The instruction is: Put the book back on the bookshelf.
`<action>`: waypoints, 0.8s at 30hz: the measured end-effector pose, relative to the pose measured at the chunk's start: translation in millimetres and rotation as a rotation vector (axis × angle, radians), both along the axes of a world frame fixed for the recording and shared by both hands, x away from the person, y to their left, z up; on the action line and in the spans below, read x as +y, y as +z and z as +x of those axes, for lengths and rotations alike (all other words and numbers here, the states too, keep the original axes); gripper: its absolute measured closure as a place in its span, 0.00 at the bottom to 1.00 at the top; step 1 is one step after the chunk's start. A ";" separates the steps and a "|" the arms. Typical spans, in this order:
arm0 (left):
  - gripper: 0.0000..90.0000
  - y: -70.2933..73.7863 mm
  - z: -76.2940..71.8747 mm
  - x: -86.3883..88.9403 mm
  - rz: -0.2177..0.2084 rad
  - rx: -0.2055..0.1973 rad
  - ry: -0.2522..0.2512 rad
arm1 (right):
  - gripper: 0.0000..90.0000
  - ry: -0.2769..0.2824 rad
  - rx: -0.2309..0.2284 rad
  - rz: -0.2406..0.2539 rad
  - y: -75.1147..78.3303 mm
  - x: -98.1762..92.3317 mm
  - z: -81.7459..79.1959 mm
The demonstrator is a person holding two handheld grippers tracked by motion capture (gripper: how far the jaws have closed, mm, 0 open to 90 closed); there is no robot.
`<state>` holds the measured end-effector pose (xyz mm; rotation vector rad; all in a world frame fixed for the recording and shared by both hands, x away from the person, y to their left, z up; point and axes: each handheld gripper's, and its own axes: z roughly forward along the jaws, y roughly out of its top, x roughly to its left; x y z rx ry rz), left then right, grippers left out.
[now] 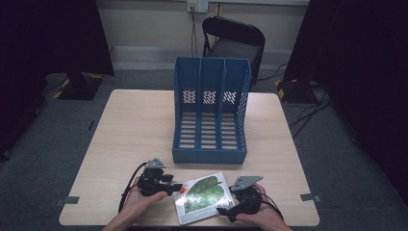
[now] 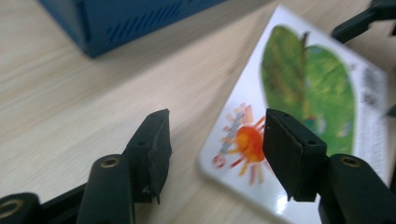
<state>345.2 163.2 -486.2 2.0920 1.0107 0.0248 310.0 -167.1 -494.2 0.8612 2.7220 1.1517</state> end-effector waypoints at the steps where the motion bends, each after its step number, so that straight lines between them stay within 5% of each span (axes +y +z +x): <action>1: 0.47 -1.8 0.4 -0.5 0.017 0.000 -0.004 | 0.10 0.000 0.009 0.001 -0.3 -0.4 0.4; 4: 0.47 -6.1 0.4 -4.9 0.048 -0.050 -0.013 | 0.10 0.000 0.012 0.000 -0.3 -0.7 0.5; 17: 0.45 -9.0 15.0 -9.3 0.053 -0.135 -0.020 | 0.09 0.023 0.012 -0.002 -0.9 0.9 -2.1; 24: 0.45 -10.1 23.5 -10.1 0.054 -0.163 0.032 | 0.10 0.030 0.012 0.003 -1.2 2.8 -2.8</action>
